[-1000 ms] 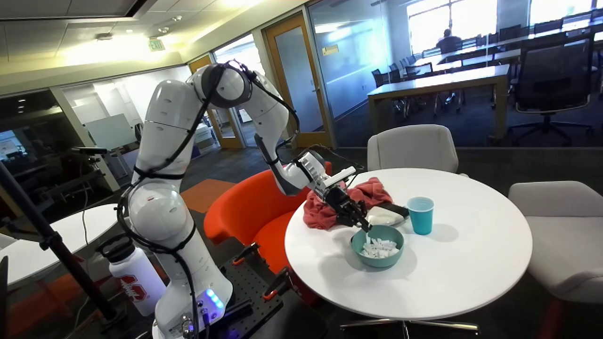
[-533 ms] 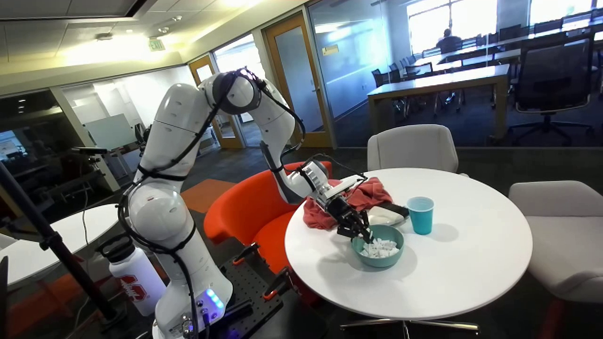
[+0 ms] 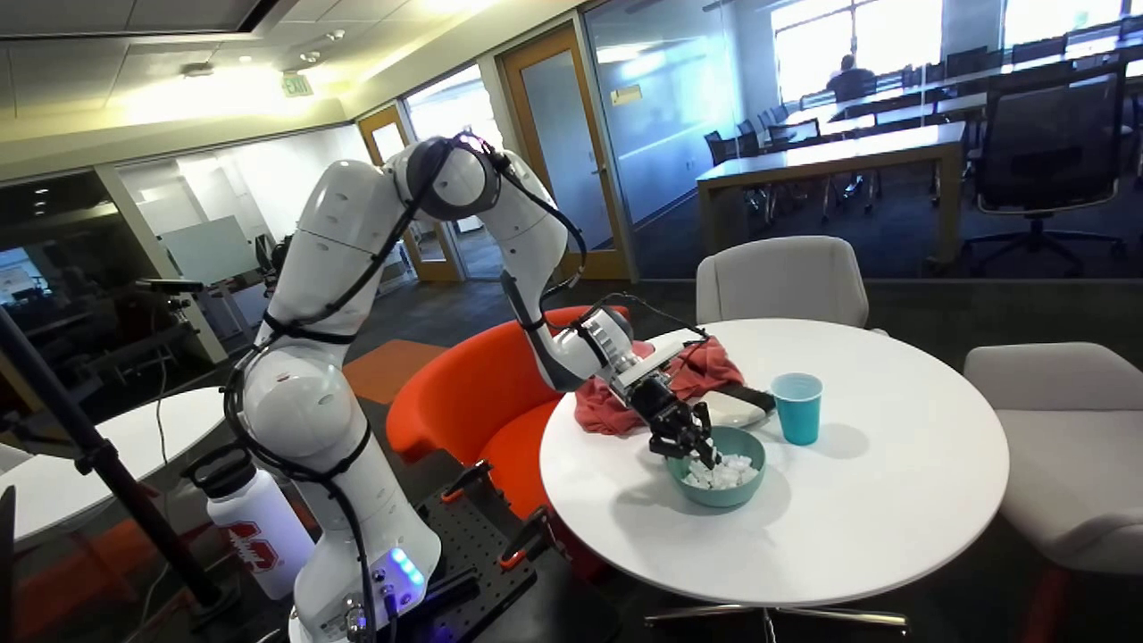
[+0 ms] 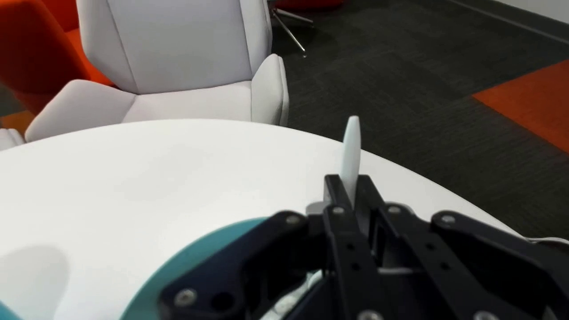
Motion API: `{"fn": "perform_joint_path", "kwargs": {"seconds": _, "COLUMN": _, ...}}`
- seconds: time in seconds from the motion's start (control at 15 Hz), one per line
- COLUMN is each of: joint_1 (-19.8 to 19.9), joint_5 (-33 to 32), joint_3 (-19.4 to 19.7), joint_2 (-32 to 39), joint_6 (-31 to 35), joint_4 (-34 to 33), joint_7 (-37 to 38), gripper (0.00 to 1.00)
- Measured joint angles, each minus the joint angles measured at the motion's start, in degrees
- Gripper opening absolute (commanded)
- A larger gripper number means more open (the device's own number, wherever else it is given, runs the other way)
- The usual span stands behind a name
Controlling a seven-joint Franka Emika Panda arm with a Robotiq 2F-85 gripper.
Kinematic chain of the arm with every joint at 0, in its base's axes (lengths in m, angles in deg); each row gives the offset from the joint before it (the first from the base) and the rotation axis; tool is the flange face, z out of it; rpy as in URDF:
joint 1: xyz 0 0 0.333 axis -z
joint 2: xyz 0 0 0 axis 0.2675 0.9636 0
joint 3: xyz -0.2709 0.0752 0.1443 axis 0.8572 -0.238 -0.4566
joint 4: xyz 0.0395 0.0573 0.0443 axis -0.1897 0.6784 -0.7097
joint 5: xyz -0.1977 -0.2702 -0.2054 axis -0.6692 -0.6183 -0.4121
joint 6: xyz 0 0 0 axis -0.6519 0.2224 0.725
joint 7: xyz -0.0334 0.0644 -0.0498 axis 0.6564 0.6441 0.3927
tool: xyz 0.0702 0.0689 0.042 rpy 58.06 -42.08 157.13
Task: Use the spoon to stir the contents of the bowl
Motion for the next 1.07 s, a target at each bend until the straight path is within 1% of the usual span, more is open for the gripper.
{"fn": "perform_joint_path", "kwargs": {"seconds": 0.53, "joint_1": 0.2, "joint_5": 0.0, "joint_3": 0.0, "joint_2": 0.5, "joint_6": 0.0, "joint_4": -3.8, "joint_7": 1.6, "gripper": 0.03}}
{"fn": "perform_joint_path", "kwargs": {"seconds": 1.07, "joint_1": 0.1, "joint_5": 0.4, "joint_3": 0.0, "joint_2": 4.4, "joint_6": -0.1, "joint_4": -10.7, "joint_7": 0.4, "gripper": 0.03}}
